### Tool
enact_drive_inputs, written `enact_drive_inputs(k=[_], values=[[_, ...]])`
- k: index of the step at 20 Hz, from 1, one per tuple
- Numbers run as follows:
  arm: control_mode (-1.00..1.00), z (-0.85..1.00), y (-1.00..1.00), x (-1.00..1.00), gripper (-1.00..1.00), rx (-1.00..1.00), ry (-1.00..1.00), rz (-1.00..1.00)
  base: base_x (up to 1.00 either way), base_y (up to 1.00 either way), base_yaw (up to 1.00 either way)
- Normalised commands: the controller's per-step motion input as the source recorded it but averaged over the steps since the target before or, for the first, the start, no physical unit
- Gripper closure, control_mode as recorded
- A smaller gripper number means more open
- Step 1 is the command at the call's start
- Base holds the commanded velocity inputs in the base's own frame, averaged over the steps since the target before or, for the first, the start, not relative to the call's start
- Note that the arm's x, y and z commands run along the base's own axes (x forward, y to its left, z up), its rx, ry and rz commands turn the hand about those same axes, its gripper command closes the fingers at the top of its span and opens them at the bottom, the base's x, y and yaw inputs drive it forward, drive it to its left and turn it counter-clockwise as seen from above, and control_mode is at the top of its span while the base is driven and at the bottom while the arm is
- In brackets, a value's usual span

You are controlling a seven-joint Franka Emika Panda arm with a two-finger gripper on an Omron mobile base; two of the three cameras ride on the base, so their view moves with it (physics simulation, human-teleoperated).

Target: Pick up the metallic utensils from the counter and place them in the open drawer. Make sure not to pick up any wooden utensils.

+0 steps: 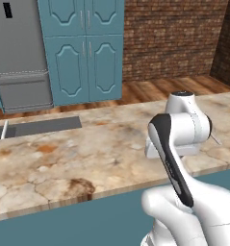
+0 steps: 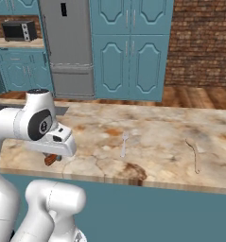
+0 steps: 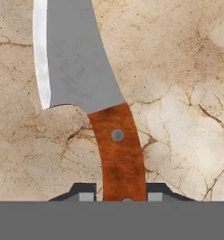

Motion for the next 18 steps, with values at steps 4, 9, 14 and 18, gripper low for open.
enact_drive_inputs(k=[4, 9, 14, 18], values=[[-1.00, 0.04, -0.08, -0.37, 1.00, 0.00, -0.03, 0.00, 0.00, 0.00, 0.00], [-1.00, 0.20, 0.00, -0.54, 1.00, 0.00, -0.08, 0.00, 0.00, 0.00, 0.00], [-1.00, 0.35, 0.00, -0.38, 1.00, 0.00, -0.15, 0.00, 0.00, 0.00, 0.00], [-1.00, 0.75, 0.00, -0.03, 1.00, 0.00, -0.20, 0.00, 0.00, 0.00, 0.00]])
